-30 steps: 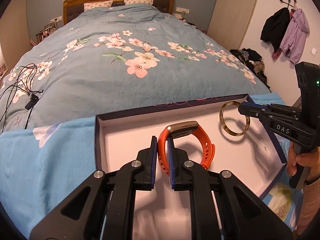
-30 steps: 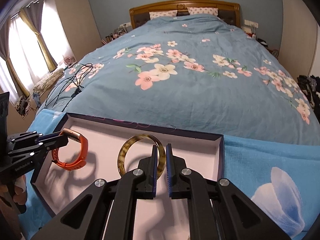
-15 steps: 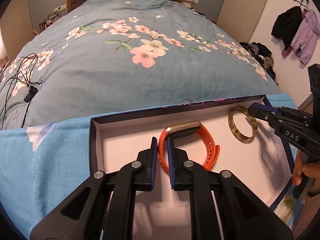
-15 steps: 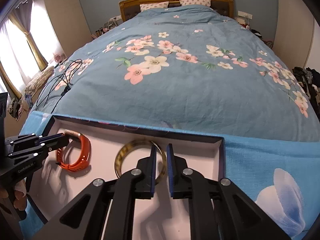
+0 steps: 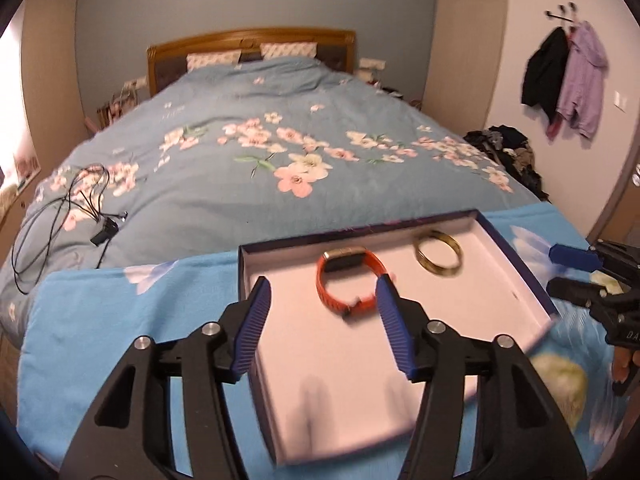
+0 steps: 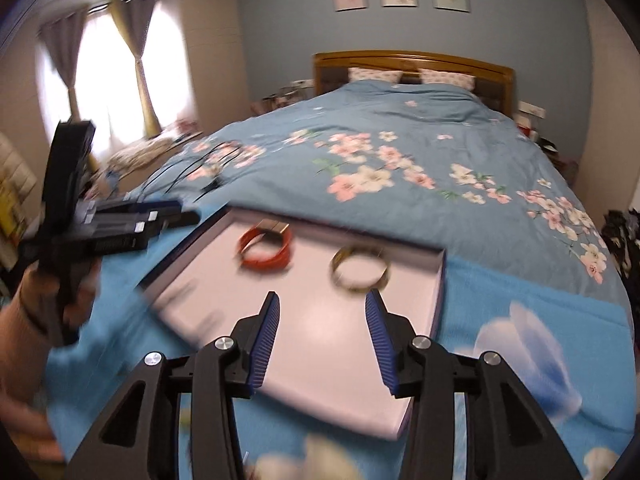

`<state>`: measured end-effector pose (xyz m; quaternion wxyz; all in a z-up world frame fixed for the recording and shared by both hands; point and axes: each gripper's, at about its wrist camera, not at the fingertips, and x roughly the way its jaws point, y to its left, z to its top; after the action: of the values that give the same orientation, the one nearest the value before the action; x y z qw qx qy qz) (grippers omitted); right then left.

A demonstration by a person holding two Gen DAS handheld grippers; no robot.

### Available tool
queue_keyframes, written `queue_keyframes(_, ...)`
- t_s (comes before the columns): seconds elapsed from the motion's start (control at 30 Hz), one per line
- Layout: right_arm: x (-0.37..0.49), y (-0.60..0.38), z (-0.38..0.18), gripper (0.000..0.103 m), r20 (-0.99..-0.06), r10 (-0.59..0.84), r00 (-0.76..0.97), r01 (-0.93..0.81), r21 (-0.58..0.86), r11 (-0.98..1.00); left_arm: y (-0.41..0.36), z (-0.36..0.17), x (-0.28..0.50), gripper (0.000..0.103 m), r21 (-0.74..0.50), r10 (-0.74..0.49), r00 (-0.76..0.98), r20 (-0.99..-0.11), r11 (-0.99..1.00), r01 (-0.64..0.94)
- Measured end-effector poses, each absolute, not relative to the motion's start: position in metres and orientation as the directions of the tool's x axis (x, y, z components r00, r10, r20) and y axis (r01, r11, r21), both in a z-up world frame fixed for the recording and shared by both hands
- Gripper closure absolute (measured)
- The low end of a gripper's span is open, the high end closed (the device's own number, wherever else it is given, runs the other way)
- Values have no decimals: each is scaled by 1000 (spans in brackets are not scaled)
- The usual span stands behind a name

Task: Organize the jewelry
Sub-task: 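Place the orange watch band in the tray with the left tool while the right tool places the gold bangle, then move both tools back toward the remaining jewelry on the bed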

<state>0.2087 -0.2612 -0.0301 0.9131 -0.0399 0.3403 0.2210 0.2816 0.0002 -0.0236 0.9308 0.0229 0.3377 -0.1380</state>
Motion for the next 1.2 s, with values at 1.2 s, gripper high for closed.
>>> queue_keyframes(1.2, 96, -250, -100, 68, -770, 284, 572, -500, -53, 864, 8, -69, 112, 36, -76, -300, 703, -645, 940, 332)
